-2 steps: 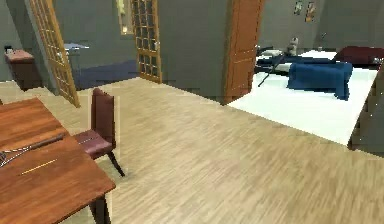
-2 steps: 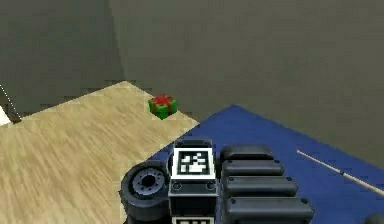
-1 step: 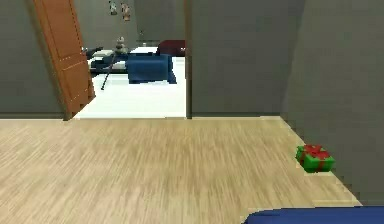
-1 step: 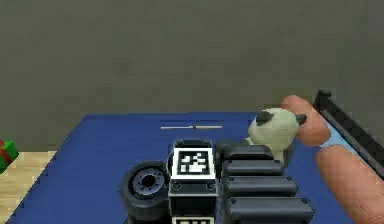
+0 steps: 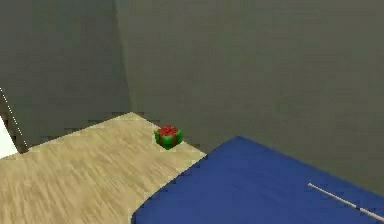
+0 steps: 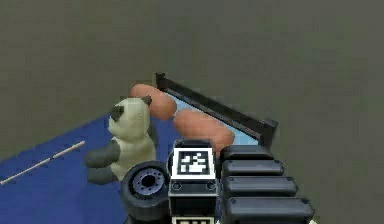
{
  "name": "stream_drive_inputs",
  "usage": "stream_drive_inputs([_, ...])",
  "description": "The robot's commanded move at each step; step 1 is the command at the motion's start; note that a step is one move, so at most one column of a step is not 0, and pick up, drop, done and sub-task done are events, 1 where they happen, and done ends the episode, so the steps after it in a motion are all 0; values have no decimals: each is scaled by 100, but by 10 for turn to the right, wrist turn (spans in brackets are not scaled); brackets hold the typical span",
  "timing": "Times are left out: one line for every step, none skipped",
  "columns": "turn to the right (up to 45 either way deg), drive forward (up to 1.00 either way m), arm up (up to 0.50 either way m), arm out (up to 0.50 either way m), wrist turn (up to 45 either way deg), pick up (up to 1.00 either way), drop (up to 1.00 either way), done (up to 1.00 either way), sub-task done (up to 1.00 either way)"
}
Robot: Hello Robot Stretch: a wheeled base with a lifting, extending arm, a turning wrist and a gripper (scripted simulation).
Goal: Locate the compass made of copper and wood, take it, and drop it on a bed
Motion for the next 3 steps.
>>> stream_drive_inputs([450,0,0,0,0,0,0,0,0])
stream_drive_inputs([390,0,0,0,0,0,0,0,0])
stream_drive_inputs([-450,0,0,0,0,0,0,0,0])
